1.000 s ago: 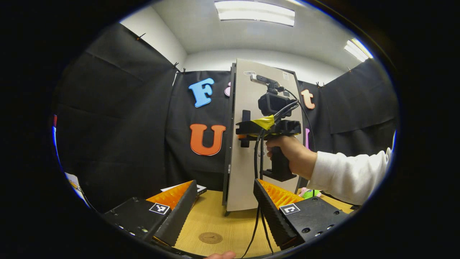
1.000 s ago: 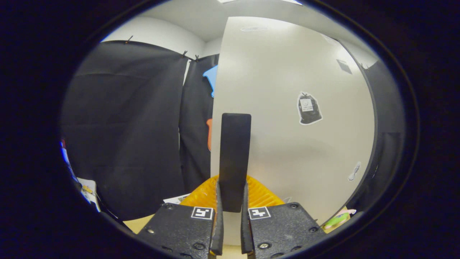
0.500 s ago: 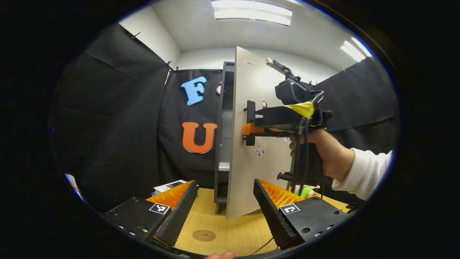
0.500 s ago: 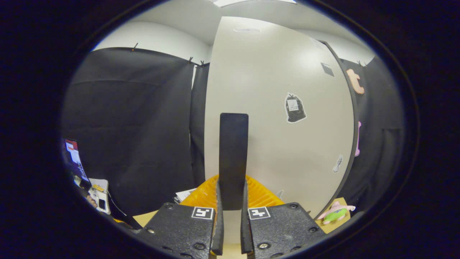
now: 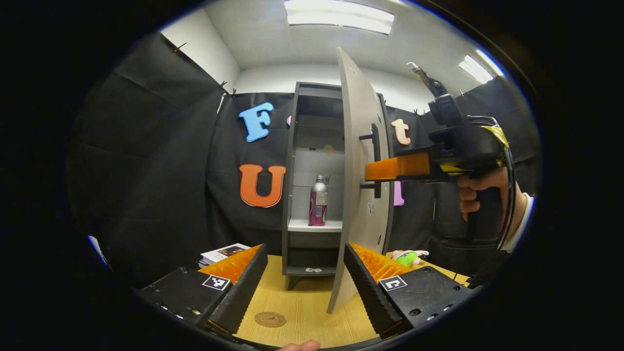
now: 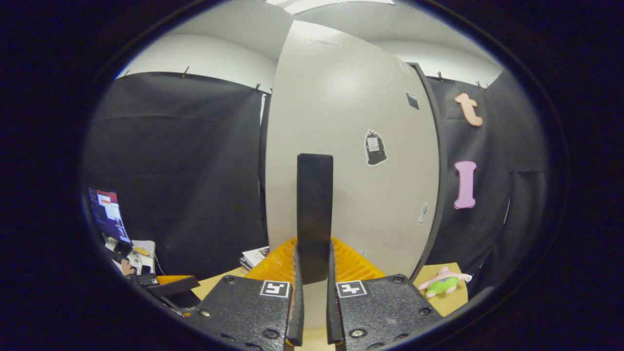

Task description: Open the cabinet door with the right hand, grasp the bottle in the cabinet with the left hand and place it on the coaster, then close the cabinet door with the right hand.

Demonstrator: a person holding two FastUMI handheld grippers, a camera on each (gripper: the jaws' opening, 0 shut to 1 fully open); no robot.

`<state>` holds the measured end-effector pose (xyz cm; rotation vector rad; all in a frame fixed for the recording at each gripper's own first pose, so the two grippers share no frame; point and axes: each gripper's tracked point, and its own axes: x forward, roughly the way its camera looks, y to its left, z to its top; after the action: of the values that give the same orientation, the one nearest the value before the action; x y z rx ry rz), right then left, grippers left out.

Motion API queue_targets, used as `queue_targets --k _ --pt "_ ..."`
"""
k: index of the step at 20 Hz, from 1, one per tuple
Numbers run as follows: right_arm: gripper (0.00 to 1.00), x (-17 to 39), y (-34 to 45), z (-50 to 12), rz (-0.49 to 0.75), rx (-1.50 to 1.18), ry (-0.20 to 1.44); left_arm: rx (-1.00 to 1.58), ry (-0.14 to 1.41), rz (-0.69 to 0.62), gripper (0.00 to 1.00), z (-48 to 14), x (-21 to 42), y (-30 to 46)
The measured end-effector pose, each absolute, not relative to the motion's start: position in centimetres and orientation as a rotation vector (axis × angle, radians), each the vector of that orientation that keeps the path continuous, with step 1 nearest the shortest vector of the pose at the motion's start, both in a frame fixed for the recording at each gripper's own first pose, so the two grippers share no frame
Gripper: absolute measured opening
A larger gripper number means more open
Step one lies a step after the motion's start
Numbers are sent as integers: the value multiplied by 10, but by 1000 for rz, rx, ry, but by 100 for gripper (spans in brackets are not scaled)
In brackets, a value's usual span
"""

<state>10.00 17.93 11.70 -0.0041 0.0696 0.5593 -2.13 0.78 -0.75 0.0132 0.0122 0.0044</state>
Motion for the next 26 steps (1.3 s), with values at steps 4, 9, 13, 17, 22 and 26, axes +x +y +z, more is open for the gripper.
queue_targets --k 4,9,13,17,22,26 --pt "20 88 157 117 540 -8 66 17 16 -26 95 -10 -19 -9" --pt "21 76 121 117 514 -5 73 23 15 -51 95 -12 -16 -26" --pt "21 72 86 117 461 -13 75 26 19 -56 95 -16 -15 -34" --pt "19 74 50 117 372 -21 64 28 15 -65 95 -15 -14 -43" --pt "10 76 19 119 301 -11 64 37 15 -93 95 -14 -13 -57" --pt "7 82 -2 119 252 -8 62 47 25 -102 95 -17 -14 -62"
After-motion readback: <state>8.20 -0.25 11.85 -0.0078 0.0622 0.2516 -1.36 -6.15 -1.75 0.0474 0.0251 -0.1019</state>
